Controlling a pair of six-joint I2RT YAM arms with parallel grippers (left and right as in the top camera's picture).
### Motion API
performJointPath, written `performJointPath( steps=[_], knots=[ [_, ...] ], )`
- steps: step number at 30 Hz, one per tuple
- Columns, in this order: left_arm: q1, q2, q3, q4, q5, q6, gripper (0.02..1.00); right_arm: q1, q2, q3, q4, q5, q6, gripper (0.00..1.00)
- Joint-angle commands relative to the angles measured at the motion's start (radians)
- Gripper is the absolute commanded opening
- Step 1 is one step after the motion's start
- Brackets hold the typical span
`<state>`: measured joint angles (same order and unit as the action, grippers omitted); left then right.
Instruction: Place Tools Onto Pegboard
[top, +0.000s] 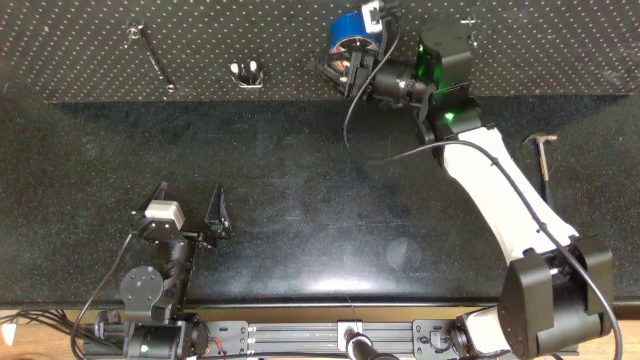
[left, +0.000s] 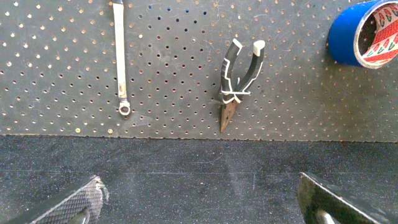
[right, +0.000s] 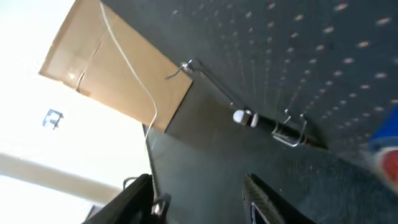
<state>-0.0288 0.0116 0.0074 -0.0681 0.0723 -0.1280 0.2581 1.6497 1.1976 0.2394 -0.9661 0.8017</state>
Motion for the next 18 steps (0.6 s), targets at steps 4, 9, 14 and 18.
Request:
performJointPath(
  steps=[4, 9, 14, 18],
  knots=[
    [0.001, -0.008, -0.002, -0.005, 0.011, 0.002, 0.993, -0.109, -0.715, -0.277, -0.966, 1.07, -0.89, 0.492],
    [0.001, -0.008, -0.002, -0.005, 0.011, 0.002, 0.993, -0.66, -0.505, -0.21, -1.321, 0.823, -0.764, 0.652],
    [0.001, -0.008, -0.002, -0.005, 0.011, 0.002, 0.998, -0.782, -0.202, -0.196, -1.278, 1.051, -1.26, 0.766],
    [0.001, -0.008, -0.002, -0.005, 0.011, 0.002, 0.993, -0.823, -0.064, -0.087, -1.273, 1.083, -1.367, 0.783]
  ],
)
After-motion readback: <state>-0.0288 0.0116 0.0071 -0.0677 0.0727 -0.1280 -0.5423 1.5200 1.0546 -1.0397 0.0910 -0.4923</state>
